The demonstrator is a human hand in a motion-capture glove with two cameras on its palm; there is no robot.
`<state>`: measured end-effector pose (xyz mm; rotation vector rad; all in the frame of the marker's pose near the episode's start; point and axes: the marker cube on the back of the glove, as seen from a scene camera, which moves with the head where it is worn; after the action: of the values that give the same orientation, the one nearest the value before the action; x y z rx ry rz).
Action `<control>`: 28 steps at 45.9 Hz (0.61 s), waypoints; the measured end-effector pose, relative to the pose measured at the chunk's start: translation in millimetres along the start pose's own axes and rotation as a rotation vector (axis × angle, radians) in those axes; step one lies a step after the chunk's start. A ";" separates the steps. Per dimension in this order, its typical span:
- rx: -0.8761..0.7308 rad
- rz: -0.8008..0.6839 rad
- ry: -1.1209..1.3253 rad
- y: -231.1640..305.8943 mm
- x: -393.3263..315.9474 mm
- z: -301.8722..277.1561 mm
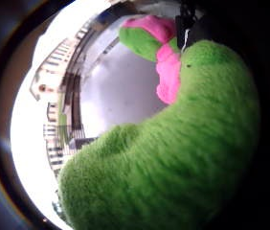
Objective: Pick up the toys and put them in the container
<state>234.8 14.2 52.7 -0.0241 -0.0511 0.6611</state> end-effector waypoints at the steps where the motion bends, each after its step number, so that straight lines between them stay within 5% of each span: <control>1: 0.007 -0.014 -0.001 2.1 -10.8 -9.1; 28: -0.005 -0.330 -0.093 89.5 -289.6 -104.2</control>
<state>-42.6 -93.6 -66.3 0.0105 -0.1428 0.3319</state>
